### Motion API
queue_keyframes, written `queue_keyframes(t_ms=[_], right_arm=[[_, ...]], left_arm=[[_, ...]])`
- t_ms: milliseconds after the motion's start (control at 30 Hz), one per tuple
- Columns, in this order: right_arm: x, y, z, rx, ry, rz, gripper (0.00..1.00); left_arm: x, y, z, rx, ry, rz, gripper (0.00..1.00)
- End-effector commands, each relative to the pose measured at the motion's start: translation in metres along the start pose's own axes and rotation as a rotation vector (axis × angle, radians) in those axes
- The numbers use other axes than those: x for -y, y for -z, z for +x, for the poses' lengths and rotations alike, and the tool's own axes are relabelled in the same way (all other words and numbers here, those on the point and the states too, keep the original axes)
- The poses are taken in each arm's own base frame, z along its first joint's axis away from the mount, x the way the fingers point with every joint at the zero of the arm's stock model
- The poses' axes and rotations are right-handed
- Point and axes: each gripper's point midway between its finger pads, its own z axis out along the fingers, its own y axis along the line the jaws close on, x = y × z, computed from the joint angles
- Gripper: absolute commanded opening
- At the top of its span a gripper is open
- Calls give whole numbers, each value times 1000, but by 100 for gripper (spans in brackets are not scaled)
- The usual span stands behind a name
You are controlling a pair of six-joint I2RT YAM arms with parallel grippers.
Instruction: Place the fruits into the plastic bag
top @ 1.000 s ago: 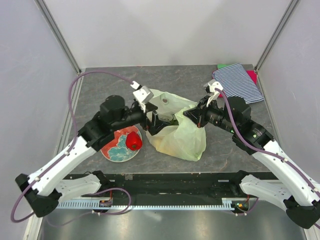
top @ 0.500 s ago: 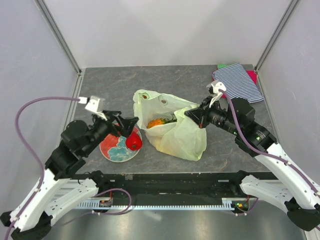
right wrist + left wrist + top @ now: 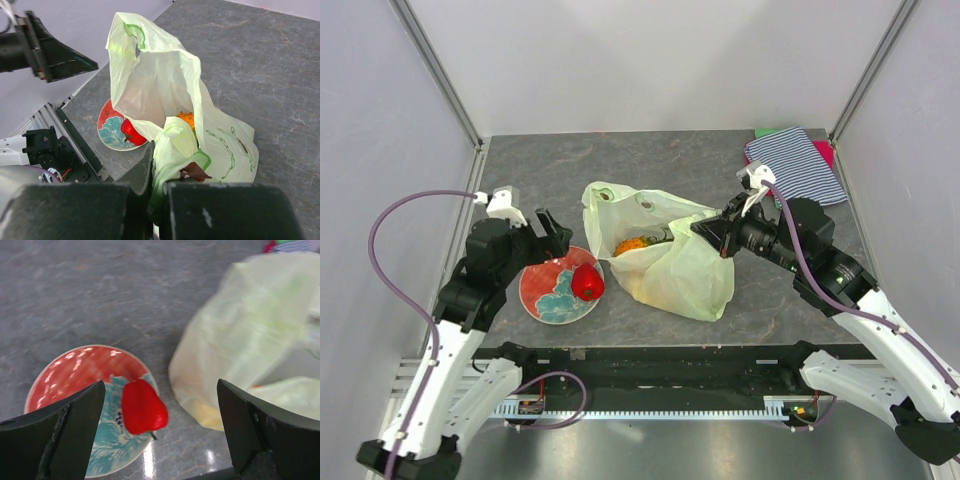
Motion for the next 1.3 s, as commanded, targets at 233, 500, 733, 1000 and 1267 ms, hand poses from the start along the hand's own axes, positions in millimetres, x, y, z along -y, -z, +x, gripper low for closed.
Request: queue_keyframes(t_ms=[233, 500, 733, 1000, 1267], right_arm=[[-5, 8, -15, 69, 6, -10, 0], [-5, 4, -14, 59, 6, -17, 0], [-5, 3, -13, 57, 3, -18, 0], [-5, 4, -13, 57, 0, -18, 0], [-5, 6, -14, 63, 0, -12, 0]], left_arm=[[-16, -38, 75, -218, 270, 85, 95], [-19, -53, 129, -351, 330, 124, 92], [-27, -60, 160, -414, 344, 95, 92], [-28, -71, 169, -442, 347, 104, 89], [-27, -77, 169, -446, 347, 116, 73]])
